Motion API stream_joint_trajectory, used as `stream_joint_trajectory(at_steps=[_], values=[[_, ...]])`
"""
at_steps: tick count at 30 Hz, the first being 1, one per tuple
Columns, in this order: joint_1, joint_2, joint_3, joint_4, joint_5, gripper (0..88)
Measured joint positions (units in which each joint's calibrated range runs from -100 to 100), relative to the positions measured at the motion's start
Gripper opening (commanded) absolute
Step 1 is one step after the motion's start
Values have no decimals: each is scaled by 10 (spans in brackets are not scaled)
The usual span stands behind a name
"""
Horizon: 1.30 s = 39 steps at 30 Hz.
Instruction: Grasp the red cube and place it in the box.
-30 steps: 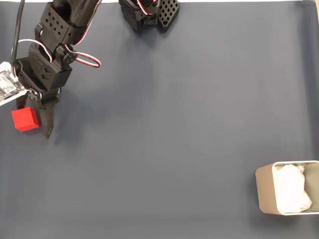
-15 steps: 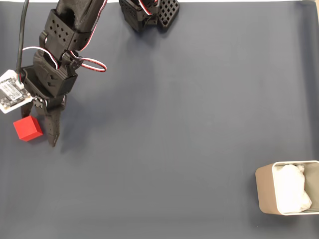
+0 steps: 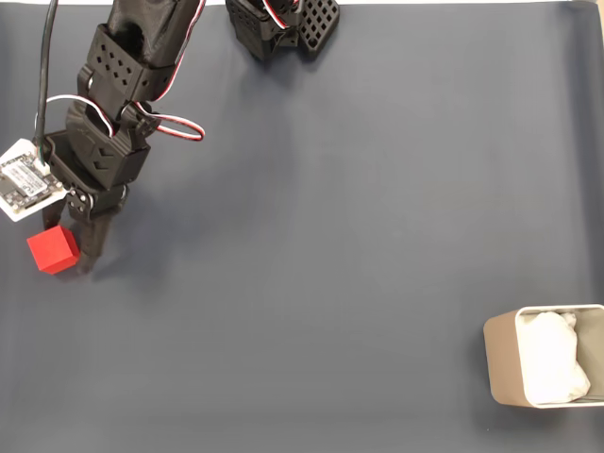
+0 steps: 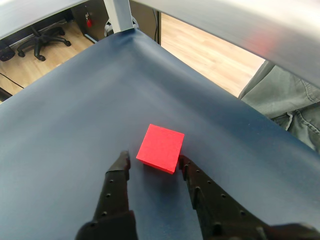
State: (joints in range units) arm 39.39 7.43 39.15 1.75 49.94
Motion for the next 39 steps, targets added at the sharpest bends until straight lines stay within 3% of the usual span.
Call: stream_joint_trajectory(at_steps=[12, 39], values=[[0, 0, -6, -1, -8, 86], [-4, 7, -28, -14, -10, 80]])
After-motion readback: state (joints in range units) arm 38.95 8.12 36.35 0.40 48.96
